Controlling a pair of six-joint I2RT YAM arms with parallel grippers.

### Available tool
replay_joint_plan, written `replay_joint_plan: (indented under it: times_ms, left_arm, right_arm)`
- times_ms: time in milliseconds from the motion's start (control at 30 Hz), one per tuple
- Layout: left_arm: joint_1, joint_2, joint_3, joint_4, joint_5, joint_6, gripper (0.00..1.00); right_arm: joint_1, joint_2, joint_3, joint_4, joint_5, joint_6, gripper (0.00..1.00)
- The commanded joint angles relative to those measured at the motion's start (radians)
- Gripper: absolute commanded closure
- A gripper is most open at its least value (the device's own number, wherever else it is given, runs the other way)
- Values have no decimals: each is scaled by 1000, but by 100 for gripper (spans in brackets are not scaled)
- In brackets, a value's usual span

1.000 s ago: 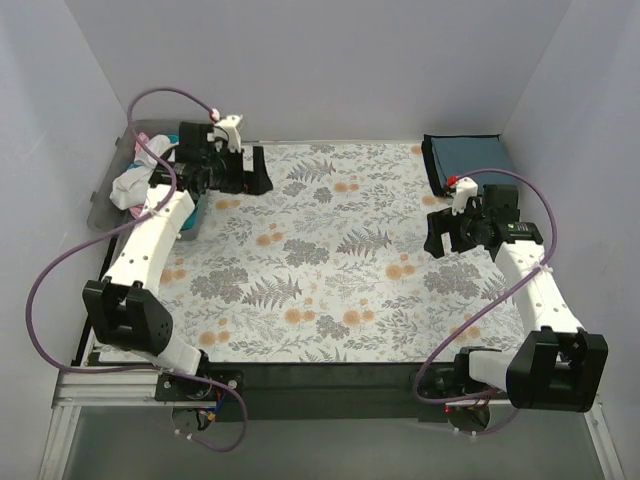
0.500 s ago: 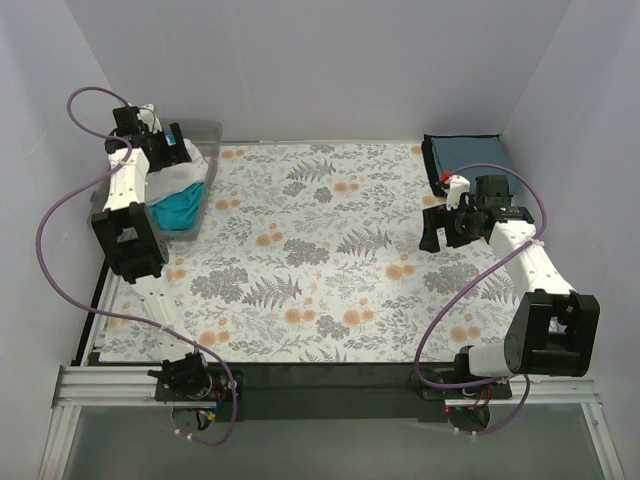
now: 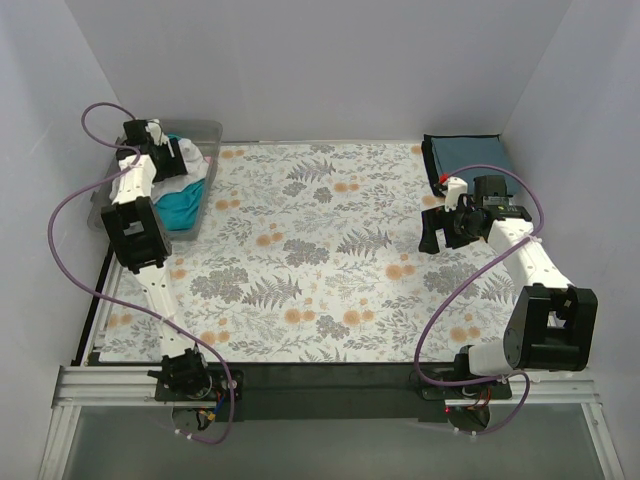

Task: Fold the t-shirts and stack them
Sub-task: Grab the tshirt from the pile

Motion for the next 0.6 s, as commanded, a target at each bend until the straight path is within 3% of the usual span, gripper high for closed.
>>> replay_joint_plan:
  times_ms: [0, 200, 267, 300, 567]
  left_arm:
    - [9, -55, 36, 67, 8, -2, 41]
    - [9, -120, 88, 91, 28, -6, 88]
    - [11, -137, 107, 87, 21, -13, 91]
    - [8, -155, 123, 84, 22, -13, 100]
    - [9, -325, 180, 127, 135, -49, 100]
  right_arm:
    - [4, -6, 27, -3, -23, -6, 2]
    - [4, -6, 21, -6, -38, -6, 2]
    - [4, -12, 21, -6, -44, -6, 2]
    - [4, -14, 19, -5, -44, -6, 2]
    - [4, -25, 19, -5, -65, -6, 2]
